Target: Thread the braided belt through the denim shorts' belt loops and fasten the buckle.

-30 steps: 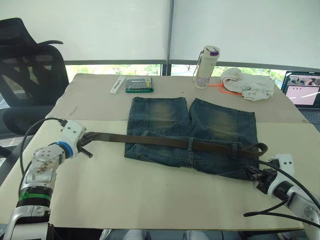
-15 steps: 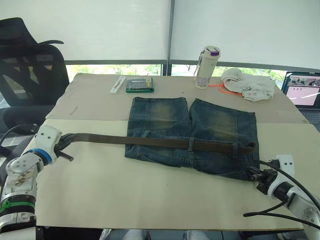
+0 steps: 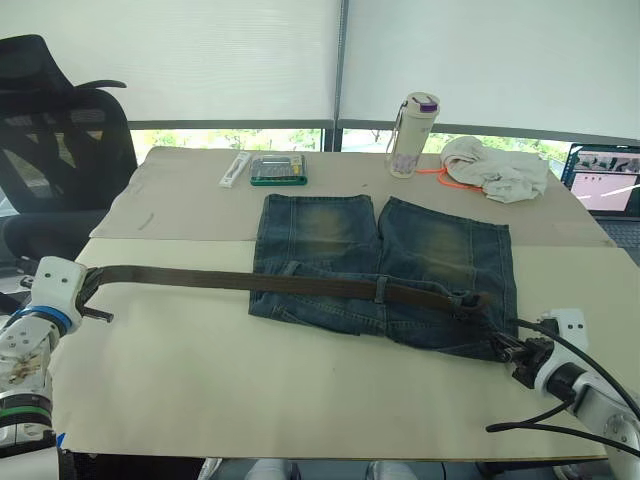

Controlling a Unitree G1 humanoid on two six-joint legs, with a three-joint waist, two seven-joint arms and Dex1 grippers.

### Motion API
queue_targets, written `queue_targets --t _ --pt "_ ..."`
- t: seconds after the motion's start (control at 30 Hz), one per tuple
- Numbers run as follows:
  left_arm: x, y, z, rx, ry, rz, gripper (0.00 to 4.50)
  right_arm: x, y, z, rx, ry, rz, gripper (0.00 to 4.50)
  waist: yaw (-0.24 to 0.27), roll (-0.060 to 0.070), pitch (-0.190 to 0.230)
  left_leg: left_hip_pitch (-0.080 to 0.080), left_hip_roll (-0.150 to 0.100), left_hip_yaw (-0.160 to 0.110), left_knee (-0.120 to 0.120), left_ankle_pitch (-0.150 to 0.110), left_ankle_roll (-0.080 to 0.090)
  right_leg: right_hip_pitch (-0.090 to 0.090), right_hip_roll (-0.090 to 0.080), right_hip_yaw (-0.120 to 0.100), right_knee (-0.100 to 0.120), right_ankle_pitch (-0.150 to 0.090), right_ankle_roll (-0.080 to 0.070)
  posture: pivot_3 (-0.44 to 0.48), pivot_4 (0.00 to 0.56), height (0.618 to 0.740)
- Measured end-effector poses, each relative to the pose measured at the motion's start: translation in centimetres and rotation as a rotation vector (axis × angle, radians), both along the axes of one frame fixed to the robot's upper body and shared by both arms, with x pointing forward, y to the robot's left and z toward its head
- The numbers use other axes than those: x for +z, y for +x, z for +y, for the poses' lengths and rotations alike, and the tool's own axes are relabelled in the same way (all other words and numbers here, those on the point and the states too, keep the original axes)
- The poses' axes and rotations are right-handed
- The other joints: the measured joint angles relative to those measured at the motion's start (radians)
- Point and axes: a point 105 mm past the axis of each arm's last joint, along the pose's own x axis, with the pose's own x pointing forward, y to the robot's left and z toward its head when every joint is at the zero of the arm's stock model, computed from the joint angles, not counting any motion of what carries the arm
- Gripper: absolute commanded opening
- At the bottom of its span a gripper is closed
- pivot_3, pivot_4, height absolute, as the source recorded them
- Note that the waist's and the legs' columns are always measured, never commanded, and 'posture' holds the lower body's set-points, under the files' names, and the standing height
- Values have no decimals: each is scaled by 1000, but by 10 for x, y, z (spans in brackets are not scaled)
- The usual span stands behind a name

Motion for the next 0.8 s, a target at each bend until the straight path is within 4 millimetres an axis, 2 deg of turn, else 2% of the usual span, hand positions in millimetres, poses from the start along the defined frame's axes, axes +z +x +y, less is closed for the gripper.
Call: queue_targets --t 0.3,0.43,0.6,0.8 --pt "10 6 -8 -27 -10 -44 0 3 2 -3 6 4 -29 47 0 -1 0 0 0 1 0 0 0 -1 -1 0 0 0 0 0 150 737" --pt "7 7 -14 -52 -34 -45 0 18 5 -6 36 -8 -71 47 -1 -1 0 0 0 2 0 0 0 -1 -1 0 0 0 0 0 150 737" --pt "11 7 -8 -7 -44 -78 0 32 3 -13 79 -112 -65 1723 -1 -1 0 0 0 2 0 0 0 -1 -1 0 0 0 0 0 150 737" --pt "11 6 -8 -2 -42 -81 0 46 5 -3 144 -132 -73 3808 -3 -1 0 0 0 2 -1 0 0 -1 -1 0 0 0 0 0 150 737"
